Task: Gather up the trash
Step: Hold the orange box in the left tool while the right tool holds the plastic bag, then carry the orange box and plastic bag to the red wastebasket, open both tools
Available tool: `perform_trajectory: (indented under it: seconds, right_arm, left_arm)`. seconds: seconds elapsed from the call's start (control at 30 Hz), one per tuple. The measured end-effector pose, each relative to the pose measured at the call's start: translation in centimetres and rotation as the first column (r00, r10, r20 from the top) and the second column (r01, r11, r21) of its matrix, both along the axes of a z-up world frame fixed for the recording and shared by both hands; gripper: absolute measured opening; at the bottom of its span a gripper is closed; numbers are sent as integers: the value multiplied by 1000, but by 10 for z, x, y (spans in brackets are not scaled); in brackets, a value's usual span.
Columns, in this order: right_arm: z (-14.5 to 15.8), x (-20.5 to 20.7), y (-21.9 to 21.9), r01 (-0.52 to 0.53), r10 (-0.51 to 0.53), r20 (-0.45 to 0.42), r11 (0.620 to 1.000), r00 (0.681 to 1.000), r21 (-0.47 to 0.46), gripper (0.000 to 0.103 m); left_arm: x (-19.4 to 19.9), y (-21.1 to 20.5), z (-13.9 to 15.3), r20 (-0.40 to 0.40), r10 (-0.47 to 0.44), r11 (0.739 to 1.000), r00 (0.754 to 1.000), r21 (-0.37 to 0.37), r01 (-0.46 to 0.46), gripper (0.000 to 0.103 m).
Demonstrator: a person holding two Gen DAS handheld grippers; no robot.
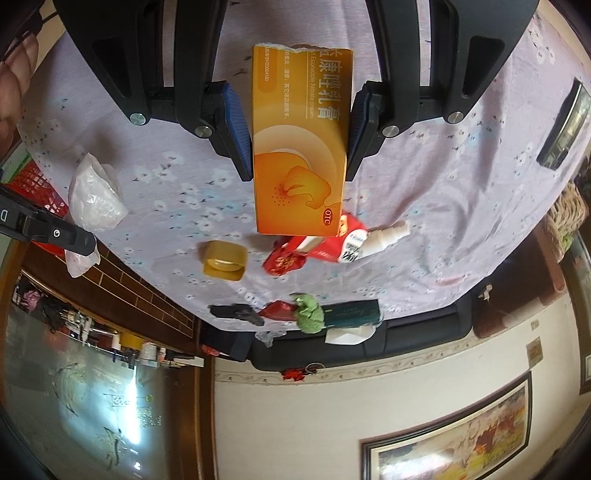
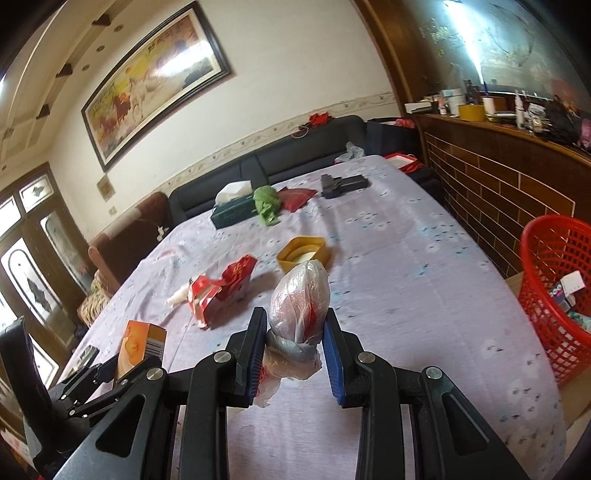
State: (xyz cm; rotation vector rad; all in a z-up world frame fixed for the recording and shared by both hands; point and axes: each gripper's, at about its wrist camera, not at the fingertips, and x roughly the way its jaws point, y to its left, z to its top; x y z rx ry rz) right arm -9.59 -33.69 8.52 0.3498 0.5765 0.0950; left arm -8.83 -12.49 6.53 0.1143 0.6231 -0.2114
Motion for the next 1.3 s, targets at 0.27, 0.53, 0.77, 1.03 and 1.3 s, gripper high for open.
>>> perform_trajectory:
  seconds: [0.27,0.53,0.77,1.03,1.3]
  right_arm:
    - [8,-19,-38,70,-71,26,997,997,30,32]
    - [19,-42,-90,164,-166,54,985,985,49,32]
    - [32,-85,-165,325,-330,86,943,940,67,32]
    - [26,-129,-237,484,-488,56,872,871,65,33]
    - [26,-139,-276,538,-539,46,843,841,27,34]
  left_arm:
    - [-5,-38,13,10,-80,997,997,22,79,46]
    - [-6,-87,30,-17,-197,980,980,6,197,46]
    - [-11,-153,48,-73,-379,925,922,-52,376,46]
    - [-12,-245,57,-156,-593,802,790,-193,565,46]
    - [2,-338,51,-180,-650,756,738,-249,605,46]
